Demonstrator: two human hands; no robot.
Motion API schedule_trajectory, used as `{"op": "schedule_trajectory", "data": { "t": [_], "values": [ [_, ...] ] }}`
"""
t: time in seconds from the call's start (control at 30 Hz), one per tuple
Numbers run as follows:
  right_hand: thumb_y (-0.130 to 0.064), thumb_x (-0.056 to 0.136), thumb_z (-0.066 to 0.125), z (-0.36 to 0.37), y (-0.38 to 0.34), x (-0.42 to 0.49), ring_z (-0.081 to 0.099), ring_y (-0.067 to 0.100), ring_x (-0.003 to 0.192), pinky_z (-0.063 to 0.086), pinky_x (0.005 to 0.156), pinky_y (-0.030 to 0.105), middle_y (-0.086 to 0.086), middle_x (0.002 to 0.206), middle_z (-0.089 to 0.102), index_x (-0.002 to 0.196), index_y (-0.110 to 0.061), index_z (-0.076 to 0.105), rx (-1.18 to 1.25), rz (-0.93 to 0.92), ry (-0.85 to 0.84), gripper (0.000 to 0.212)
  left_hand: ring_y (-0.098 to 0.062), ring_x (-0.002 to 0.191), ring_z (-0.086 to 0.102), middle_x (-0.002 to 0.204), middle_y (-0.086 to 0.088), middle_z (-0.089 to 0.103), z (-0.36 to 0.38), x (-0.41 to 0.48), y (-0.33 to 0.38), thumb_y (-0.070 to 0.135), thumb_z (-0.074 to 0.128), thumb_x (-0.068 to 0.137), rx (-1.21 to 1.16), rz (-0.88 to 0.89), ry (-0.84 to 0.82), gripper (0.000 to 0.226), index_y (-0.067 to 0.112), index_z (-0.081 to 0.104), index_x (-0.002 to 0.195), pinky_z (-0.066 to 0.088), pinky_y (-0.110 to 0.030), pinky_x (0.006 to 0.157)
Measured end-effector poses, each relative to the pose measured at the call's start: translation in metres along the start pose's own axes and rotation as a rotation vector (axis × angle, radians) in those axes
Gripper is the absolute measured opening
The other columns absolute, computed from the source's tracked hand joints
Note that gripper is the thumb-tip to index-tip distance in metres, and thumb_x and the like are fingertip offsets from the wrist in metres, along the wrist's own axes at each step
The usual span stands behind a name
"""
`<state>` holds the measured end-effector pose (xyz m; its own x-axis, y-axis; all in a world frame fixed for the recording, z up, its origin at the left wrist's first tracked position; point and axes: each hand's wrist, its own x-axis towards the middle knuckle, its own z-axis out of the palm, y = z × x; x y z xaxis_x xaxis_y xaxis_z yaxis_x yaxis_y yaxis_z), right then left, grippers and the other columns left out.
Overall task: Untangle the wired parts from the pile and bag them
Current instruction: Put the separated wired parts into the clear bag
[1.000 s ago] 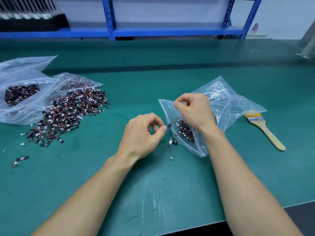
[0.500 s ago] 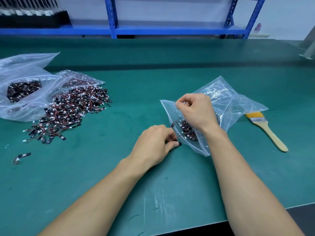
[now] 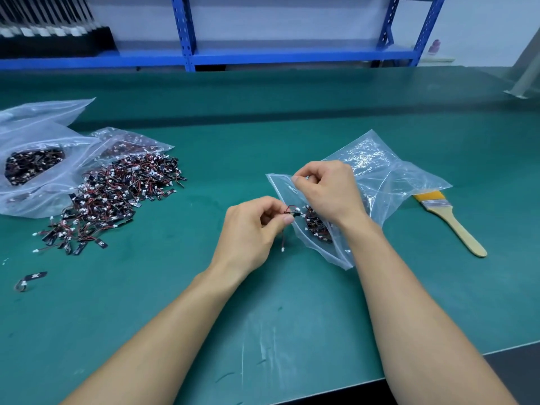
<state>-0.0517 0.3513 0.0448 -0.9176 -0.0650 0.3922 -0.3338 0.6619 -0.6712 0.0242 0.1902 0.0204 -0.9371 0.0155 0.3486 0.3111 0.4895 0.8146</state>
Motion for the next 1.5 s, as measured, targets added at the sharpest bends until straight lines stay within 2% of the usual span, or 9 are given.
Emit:
{"op": "schedule_trajectory", "data": {
  "t": [0.13, 0.3, 0.4, 0.5, 0.67, 0.87, 1.1, 1.27, 1.5],
  "values": [
    [-0.020, 0.082, 0.067, 0.000, -0.002, 0.000, 0.045, 0.005, 0.047, 0.042, 0.058, 0.025, -0.018, 0.044, 0.051, 0.067, -0.027, 0.071, 0.050, -0.001, -0.009, 0.017, 0.007, 0.077, 0.067, 0.080, 0.028, 0.069, 0.013, -0.002, 0.006, 0.005, 0.075, 0.084, -0.057, 0.060, -0.035, 0.022, 0.020, 0.078, 0.100, 0.050, -0.009, 0.075],
    [-0.020, 0.081, 0.068, -0.001, -0.001, 0.000, 0.043, 0.006, 0.046, 0.038, 0.056, 0.025, -0.016, 0.043, 0.049, 0.064, -0.029, 0.069, 0.074, 0.006, -0.004, 0.019, 0.000, 0.095, 0.068, 0.106, 0.011, 0.073, 0.007, -0.005, 0.001, -0.005, 0.064, 0.087, 0.022, 0.183, -0.041, 0.035, 0.015, 0.072, 0.115, 0.053, -0.017, 0.087],
    [-0.020, 0.081, 0.068, -0.001, -0.001, 0.000, 0.042, 0.006, 0.046, 0.038, 0.055, 0.025, -0.016, 0.043, 0.049, 0.066, -0.027, 0.071, 0.075, 0.007, -0.005, 0.017, -0.006, 0.084, 0.064, 0.093, 0.013, 0.070, -0.002, -0.004, 0.000, 0.009, 0.067, 0.086, 0.114, 0.222, 0.018, 0.019, 0.021, 0.070, 0.100, 0.050, -0.019, 0.075],
    [-0.021, 0.080, 0.067, 0.000, 0.000, 0.000, 0.043, 0.005, 0.045, 0.038, 0.055, 0.024, -0.016, 0.043, 0.050, 0.067, -0.025, 0.072, 0.074, 0.005, -0.001, 0.015, -0.011, 0.085, 0.056, 0.087, 0.015, 0.066, -0.012, -0.006, -0.003, 0.026, 0.065, 0.085, 0.272, 0.319, -0.100, 0.007, 0.024, 0.067, 0.092, 0.048, -0.031, 0.079],
    [-0.022, 0.081, 0.067, 0.000, 0.000, 0.000, 0.043, 0.005, 0.044, 0.037, 0.054, 0.025, -0.016, 0.043, 0.049, 0.063, -0.028, 0.068, 0.073, 0.007, 0.003, 0.019, -0.014, 0.106, 0.051, 0.107, 0.016, 0.067, -0.003, -0.011, -0.001, 0.047, 0.057, 0.093, 0.451, 0.445, -0.339, 0.027, 0.028, 0.073, 0.105, 0.041, -0.037, 0.095],
    [-0.023, 0.083, 0.068, -0.002, -0.003, -0.001, 0.047, 0.004, 0.047, 0.037, 0.055, 0.023, -0.018, 0.044, 0.051, 0.061, -0.032, 0.065, 0.050, -0.023, 0.009, 0.024, -0.010, 0.137, 0.039, 0.144, 0.009, 0.050, 0.012, -0.013, 0.002, 0.064, 0.033, 0.096, 0.585, 0.458, -0.493, 0.060, 0.026, 0.055, 0.137, 0.010, -0.040, 0.123],
    [-0.017, 0.082, 0.068, -0.005, -0.009, -0.004, 0.046, 0.005, 0.045, 0.036, 0.052, 0.016, -0.016, 0.043, 0.049, 0.061, -0.030, 0.064, 0.093, -0.056, -0.034, 0.026, -0.010, 0.152, 0.006, 0.163, 0.005, 0.023, 0.023, -0.007, 0.007, 0.066, 0.014, 0.096, 0.728, 0.447, -0.499, 0.074, 0.024, 0.026, 0.155, -0.012, -0.057, 0.118],
    [-0.022, 0.083, 0.066, -0.007, -0.009, -0.005, 0.051, 0.005, 0.054, 0.047, 0.061, 0.030, -0.017, 0.049, 0.056, 0.064, -0.027, 0.067, -0.062, -0.003, -0.155, 0.020, -0.008, 0.145, 0.027, 0.152, 0.010, 0.044, 0.008, -0.009, 0.000, 0.063, 0.020, 0.097, 0.667, 0.434, -0.434, 0.069, 0.024, 0.044, 0.148, -0.004, -0.049, 0.122],
    [-0.042, 0.085, 0.065, -0.003, -0.012, -0.009, 0.063, 0.012, 0.075, 0.055, 0.073, 0.037, -0.013, 0.069, 0.068, 0.076, -0.028, 0.073, -0.235, 0.003, -0.277, 0.018, -0.016, 0.115, 0.052, 0.122, 0.013, 0.066, -0.015, -0.005, -0.006, 0.040, 0.056, 0.097, 0.481, 0.452, -0.267, 0.030, 0.022, 0.071, 0.116, 0.035, -0.037, 0.107]
  ]
}}
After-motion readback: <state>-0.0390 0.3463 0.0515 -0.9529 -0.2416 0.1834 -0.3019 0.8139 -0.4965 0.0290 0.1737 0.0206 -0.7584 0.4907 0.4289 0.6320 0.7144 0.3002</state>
